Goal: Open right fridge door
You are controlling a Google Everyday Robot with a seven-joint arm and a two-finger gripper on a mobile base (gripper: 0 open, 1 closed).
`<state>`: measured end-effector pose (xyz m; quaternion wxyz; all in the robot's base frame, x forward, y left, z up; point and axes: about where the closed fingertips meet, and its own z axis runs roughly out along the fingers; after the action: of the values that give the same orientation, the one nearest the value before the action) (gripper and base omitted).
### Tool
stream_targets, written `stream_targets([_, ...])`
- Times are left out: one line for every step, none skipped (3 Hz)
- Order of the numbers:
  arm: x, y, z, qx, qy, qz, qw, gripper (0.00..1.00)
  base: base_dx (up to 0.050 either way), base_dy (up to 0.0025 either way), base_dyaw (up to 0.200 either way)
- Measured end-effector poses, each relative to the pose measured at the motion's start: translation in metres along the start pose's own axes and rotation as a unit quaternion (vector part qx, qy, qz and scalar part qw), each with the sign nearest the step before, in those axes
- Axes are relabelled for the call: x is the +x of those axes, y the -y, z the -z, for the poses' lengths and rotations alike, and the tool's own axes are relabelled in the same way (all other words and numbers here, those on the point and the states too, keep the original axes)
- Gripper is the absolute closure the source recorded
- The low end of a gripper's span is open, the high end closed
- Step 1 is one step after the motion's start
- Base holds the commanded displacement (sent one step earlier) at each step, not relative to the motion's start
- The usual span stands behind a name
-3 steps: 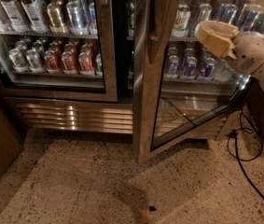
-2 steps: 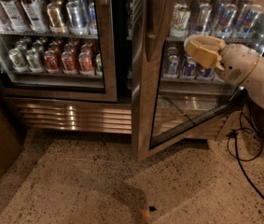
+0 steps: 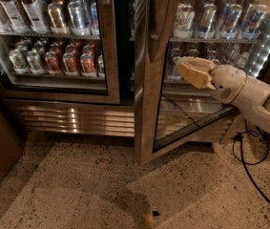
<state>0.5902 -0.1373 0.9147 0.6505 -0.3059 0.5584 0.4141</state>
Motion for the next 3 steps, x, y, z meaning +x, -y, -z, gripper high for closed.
stream_targets([0.028, -0.012, 0.001, -0.002, -0.015, -0.035, 0.9993, 1.0, 0.0, 0.0, 0.0])
stream_targets([0.027, -0.013, 0.0, -0.003, -0.015, -0.035, 0.9993, 1.0, 0.0, 0.0, 0.0])
stream_targets([0.059, -0.012, 0.0, -0.002, -0.036, -0.058, 0.9977, 1.0, 0.0, 0.0, 0.0])
